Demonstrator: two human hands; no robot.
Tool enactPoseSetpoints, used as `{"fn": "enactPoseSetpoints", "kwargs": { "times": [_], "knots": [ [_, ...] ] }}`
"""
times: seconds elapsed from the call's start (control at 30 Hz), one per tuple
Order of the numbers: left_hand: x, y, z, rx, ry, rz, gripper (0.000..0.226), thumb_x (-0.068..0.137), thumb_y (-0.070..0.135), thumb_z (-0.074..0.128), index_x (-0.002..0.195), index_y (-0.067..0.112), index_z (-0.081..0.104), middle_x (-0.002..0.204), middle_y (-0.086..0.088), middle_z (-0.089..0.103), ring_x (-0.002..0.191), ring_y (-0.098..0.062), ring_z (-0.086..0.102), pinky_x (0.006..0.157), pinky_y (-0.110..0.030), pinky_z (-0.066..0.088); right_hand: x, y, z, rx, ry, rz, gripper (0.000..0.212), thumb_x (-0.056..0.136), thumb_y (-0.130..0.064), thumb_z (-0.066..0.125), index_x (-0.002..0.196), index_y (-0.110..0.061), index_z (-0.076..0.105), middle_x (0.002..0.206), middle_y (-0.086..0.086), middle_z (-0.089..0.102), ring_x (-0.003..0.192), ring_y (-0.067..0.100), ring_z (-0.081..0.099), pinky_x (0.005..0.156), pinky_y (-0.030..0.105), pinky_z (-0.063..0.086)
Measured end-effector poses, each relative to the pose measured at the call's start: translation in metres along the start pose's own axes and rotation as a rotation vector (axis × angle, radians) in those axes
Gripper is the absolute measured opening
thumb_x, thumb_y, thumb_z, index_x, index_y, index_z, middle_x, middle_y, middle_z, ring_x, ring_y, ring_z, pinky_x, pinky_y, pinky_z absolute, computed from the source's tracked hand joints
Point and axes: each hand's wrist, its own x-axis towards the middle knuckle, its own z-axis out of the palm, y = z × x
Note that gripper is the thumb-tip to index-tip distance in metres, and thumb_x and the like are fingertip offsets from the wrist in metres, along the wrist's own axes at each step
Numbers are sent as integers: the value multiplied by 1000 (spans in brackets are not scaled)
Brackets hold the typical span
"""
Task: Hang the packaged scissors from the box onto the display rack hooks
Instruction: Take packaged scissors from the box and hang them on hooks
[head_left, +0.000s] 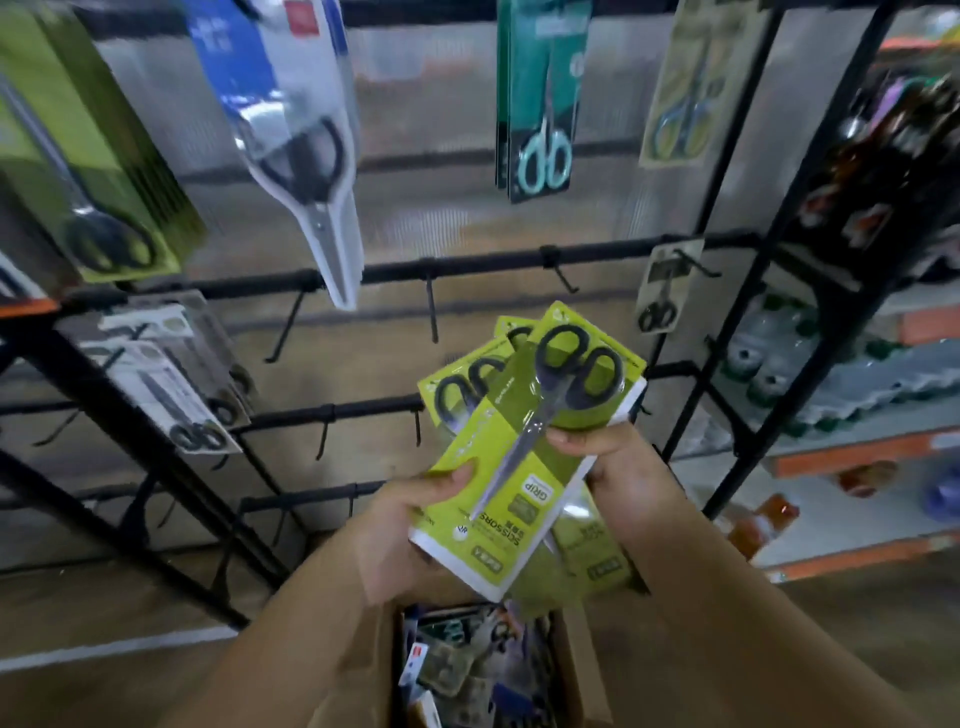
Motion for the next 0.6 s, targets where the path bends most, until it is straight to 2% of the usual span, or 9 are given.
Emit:
{"fn": "enactPoseSetpoints", "kwargs": {
  "times": [0.07, 0.13, 0.2, 0.27, 0.37, 0.4, 0.47, 0.53, 0.6],
  "knots": [
    [-11, 7, 9, -68, -101, 52, 71, 52, 21, 86, 119, 7, 65, 122, -20, 62, 110, -39, 60, 91, -50, 49, -3, -18, 9, 16, -66, 5, 35, 51, 11, 61, 80, -5, 75, 80, 7, 73, 74, 19, 70, 66, 28, 57],
    [-22, 16, 21, -51, -252, 145, 50, 76, 13, 66, 125, 7, 61, 125, -18, 61, 114, -35, 59, 92, -47, 48, -4, -31, 16, 16, -97, 17, 28, 53, 7, 57, 68, -7, 77, 75, 5, 73, 70, 18, 70, 64, 26, 55],
    [-26, 19, 26, -97, -302, 304, 48, 93, 7, 35, 141, 2, 40, 140, -22, 46, 130, -37, 43, 106, -48, 33, -5, -44, 24, -7, -115, 32, 27, 54, 2, 55, 67, -6, 76, 77, 6, 73, 72, 18, 70, 69, 27, 53],
    [-32, 22, 24, -153, -209, 398, 49, 100, 15, 21, 146, -2, 25, 148, -24, 33, 137, -38, 30, 113, -49, 19, -4, -52, 33, -20, -125, 44, 27, 54, 2, 55, 69, -4, 76, 79, 7, 73, 74, 20, 70, 73, 29, 53],
    [-31, 26, 29, -220, -257, 344, 66, 97, 52, 37, 147, 8, 30, 152, -19, 28, 140, -36, 25, 116, -51, 11, -5, -59, 50, -8, -155, 37, 29, 59, 3, 54, 80, 1, 74, 81, 10, 72, 72, 22, 70, 67, 27, 57],
    [-25, 31, 27, -260, -373, 358, 74, 88, 60, 50, 144, 12, 38, 151, -17, 30, 138, -36, 31, 115, -52, 16, -3, -59, 55, -10, -159, 44, 30, 58, 3, 55, 83, 2, 72, 83, 11, 72, 73, 24, 70, 71, 29, 57],
    [-26, 38, 28, -310, -267, 320, 78, 65, 54, 79, 129, 13, 59, 139, -18, 49, 123, -38, 51, 103, -54, 39, 2, -60, 67, -58, -136, 64, 37, 51, 0, 59, 86, 4, 71, 90, 14, 70, 83, 28, 67, 93, 39, 51],
    [-32, 46, 29, -304, -338, 345, 55, 84, 41, 68, 127, 8, 60, 133, -17, 56, 123, -34, 52, 104, -49, 37, 7, -61, 79, -128, -115, 44, 50, 42, 2, 64, 91, 9, 68, 97, 17, 67, 93, 32, 62, 103, 44, 42],
    [-38, 50, 16, -287, -297, 367, 42, 99, 32, 44, 130, 6, 55, 134, -14, 55, 127, -31, 48, 110, -46, 28, 13, -62, 91, -181, -111, -6, 59, 38, 11, 63, 97, 14, 65, 91, 16, 69, 89, 30, 65, 97, 41, 47]
  ]
}}
